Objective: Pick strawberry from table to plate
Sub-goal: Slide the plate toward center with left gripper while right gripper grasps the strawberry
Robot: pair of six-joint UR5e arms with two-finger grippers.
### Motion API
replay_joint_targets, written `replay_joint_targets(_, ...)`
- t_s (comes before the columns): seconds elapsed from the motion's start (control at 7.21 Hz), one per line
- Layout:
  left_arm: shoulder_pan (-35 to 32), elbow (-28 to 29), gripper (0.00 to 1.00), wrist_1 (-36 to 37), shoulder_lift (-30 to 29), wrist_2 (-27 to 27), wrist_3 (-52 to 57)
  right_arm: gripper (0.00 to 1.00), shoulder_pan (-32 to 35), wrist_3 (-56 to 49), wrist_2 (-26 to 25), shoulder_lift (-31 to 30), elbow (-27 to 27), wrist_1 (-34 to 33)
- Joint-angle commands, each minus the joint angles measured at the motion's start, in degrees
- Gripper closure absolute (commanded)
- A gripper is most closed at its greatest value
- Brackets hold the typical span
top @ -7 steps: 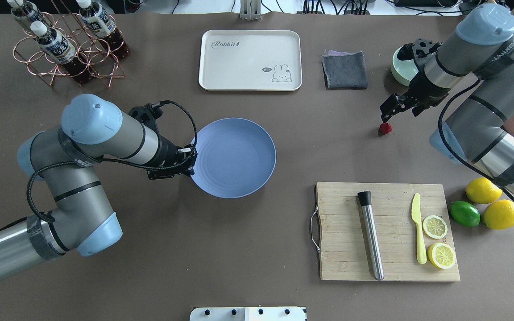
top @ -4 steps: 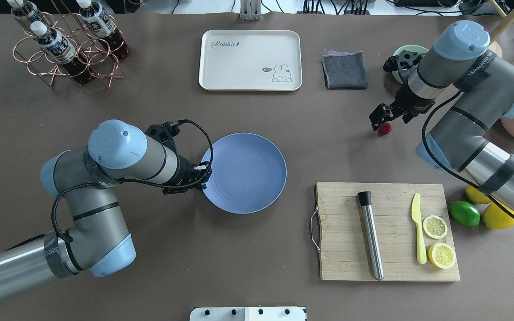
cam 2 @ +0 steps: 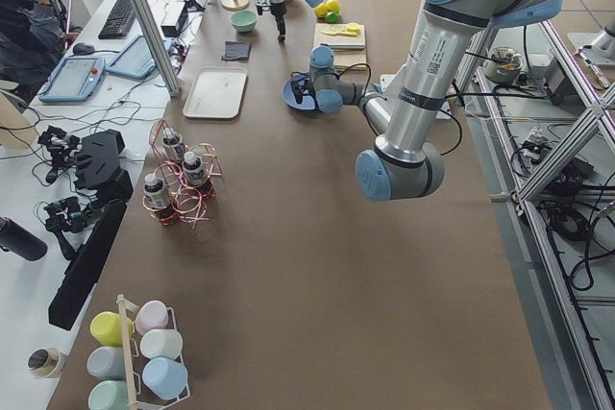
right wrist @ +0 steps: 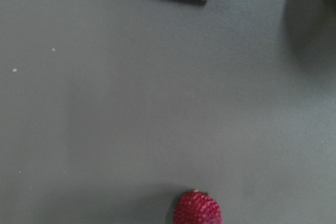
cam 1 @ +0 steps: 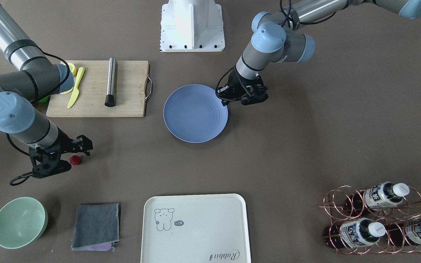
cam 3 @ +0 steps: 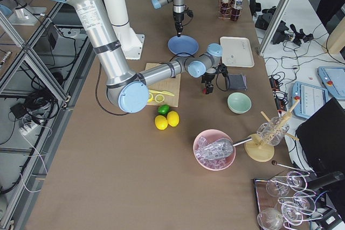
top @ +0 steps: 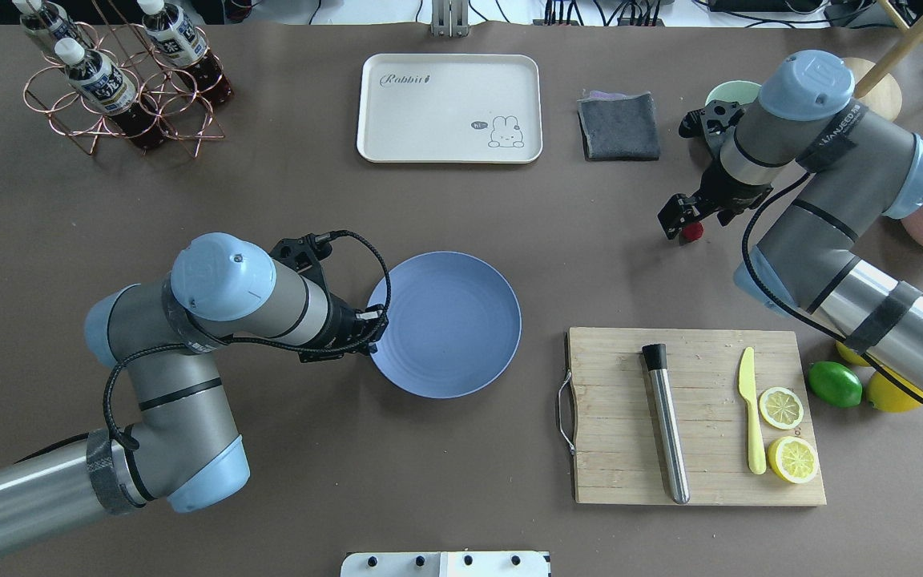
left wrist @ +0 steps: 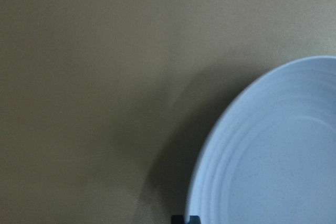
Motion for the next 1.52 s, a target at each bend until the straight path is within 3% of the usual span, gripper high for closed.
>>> replay_joint_targets(0.0, -0.05, -0.31, 0.84, 0.0, -0.02, 0.01, -0.01, 0.15, -0.14, -0.05, -0.13, 0.42, -1.46, 1.05)
replay_joint_targets(0.14, -0.05, -0.4, 0.5, 0.0, -0.02, -0.08, -0.01, 0.21, -0.14, 0.12, -0.13, 0.42, -3.12, 3.41)
replay_joint_targets(0.28, -0.05, -0.4, 0.4, 0.0, -0.02, -0.08, -0.01, 0.29, -0.05, 0.12, -0.13, 0.42, -3.4, 3.6)
replay_joint_targets(0.42, -0.13, -0.4, 0.36, 0.08, -0.02, -0.08, -0.01, 0.71, 0.03, 0.21, -0.04, 0.42, -3.31, 3.69)
replay_joint_targets(0.55, -0.22, -0.4, 0.36, 0.0, -0.1, -0.08, -0.01, 1.0, 0.47, -0.05, 0.22, 0.42, -2.88, 3.69)
replay_joint_targets(0.97, -0.57, -0.4, 0.36, 0.08, -0.02, -0.17, -0.01, 1.0, 0.91, 0.21, 1.1, 0.77, -1.04, 3.09)
replay_joint_targets(1.25, -2.67, -1.36, 0.36, 0.34, 0.42, -0.78, 0.16, 1.0, 1.88, 5.18, 4.34, 6.45, 0.55, -0.76)
replay_joint_targets(1.39, -5.56, -1.89, 0.36, 1.57, 0.95, -4.18, 1.21, 1.0, -0.12, 10.27, 4.0, 9.27, 1.34, -2.18)
